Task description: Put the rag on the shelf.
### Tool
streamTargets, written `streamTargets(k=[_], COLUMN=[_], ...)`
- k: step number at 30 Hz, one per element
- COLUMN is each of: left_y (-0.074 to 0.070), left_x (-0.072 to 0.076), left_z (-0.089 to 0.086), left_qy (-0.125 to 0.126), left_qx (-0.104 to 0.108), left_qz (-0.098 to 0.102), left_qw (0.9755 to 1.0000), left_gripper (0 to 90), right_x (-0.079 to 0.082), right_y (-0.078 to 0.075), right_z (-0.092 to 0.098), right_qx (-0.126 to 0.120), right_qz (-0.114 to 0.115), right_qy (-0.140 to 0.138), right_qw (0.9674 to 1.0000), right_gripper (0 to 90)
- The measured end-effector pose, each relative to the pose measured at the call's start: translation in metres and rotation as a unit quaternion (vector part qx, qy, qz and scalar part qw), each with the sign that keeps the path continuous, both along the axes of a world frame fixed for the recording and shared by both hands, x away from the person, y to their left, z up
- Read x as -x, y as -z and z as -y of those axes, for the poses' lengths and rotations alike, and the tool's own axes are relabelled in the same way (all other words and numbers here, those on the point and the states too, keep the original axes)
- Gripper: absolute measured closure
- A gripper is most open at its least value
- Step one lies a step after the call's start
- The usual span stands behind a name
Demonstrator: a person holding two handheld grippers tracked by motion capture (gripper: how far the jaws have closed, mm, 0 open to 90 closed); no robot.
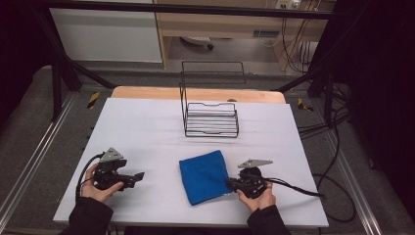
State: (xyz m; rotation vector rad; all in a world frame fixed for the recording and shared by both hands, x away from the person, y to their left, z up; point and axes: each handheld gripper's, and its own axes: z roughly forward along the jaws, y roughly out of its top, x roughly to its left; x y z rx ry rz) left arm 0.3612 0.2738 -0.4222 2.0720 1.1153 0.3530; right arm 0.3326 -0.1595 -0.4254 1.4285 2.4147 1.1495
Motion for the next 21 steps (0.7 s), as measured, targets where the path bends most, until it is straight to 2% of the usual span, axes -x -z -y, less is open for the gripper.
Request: streamTargets(k=[3,5,8,10,11,14,17,18,19,21], left_y=[0.000,0.000,0.001,0.001,0.001,0.001,0.002,0.002,0.002,0.002], left_x=[0.000,0.000,0.000,-0.001,-0.001,-0.001,-0.001,-0.001,-0.001,-0.001], left_z=[0.001,0.001,0.001,0.001,0.002,0.002,0.003,0.003,0.003,0.002], left_qy=[0.001,0.003,0.002,0.002,0.002,0.003,0.004,0.004,0.004,0.004], left_qx=[-0.001,-0.002,-0.001,-0.001,-0.001,-0.002,-0.003,-0.003,-0.003,-0.003], left_qz=[-0.001,0.000,0.000,-0.001,-0.001,0.000,-0.002,-0.002,-0.002,-0.002], left_qw=[1.0000,1.0000,1.0000,1.0000,1.0000,1.0000,1.0000,1.0000,1.0000,1.0000], left_gripper=[12.2,12.1,12.1,12.1,12.1,12.2,12.1,12.1,12.2,12.1], right_x=[0.004,0.002,-0.002,-0.010,-0.015,-0.040,-0.066,-0.066,-0.081,-0.093], right_y=[0.008,0.010,0.007,0.003,0.002,0.003,0.009,0.009,0.013,0.018], right_z=[0.003,0.003,0.005,0.008,0.008,0.007,0.003,0.003,-0.001,-0.005], right_qx=[-0.001,0.007,-0.004,-0.012,-0.012,-0.007,-0.020,-0.020,-0.010,0.007], right_qz=[-0.016,-0.009,0.029,0.064,0.076,0.093,0.078,0.078,0.067,0.065], right_qy=[0.001,-0.005,-0.018,-0.024,-0.026,-0.025,-0.020,-0.020,-0.017,-0.020], right_qw=[0.9999,0.9999,0.9994,0.9976,0.9967,0.9953,0.9965,0.9965,0.9976,0.9977], right_gripper=[83.7,77.0,59.4,47.6,44.5,42.7,44.7,44.7,45.9,48.8])
